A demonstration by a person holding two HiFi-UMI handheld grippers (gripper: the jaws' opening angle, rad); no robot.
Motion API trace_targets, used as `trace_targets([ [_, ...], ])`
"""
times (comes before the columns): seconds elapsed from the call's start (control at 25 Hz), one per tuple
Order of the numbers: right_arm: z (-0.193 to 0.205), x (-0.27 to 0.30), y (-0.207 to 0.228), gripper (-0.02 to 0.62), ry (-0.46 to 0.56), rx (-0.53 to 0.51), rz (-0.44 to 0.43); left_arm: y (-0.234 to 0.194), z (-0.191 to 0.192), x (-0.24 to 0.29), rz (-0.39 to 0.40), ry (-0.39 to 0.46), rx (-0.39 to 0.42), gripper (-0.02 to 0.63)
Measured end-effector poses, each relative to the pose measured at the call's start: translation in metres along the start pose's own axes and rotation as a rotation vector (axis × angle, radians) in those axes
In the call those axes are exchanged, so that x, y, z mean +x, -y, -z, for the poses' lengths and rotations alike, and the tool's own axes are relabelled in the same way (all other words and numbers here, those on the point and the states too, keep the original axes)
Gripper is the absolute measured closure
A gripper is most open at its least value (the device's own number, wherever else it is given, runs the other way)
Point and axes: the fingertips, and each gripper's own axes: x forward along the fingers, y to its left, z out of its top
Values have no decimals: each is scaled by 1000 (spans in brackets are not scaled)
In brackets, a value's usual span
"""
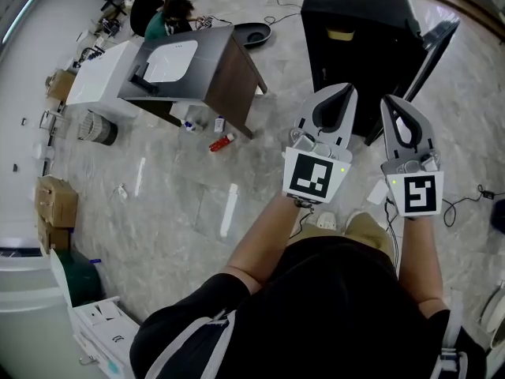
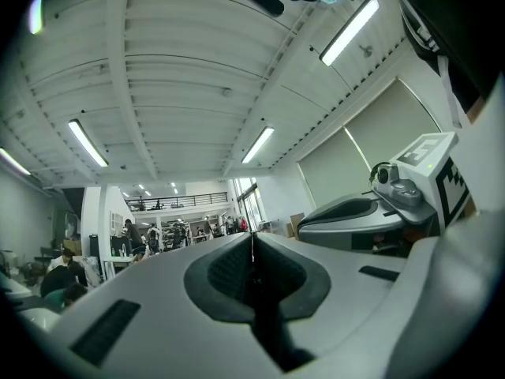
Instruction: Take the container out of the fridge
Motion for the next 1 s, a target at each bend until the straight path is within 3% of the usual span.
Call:
trace_targets([
  [0.32, 26, 58, 30, 558, -3, -10, -62, -30, 31, 50, -33, -52, -20, 581],
  [0.48, 44, 101, 54, 558, 13, -12, -105, -54, 50, 92, -60, -63, 7, 581],
  [0.68, 73, 151, 89, 558, 25, -8, -159, -74, 85, 146, -87, -127, -27, 581],
  [1.0, 129, 208, 136, 558, 7, 3, -228, -92, 125, 215, -116, -105, 36, 581],
])
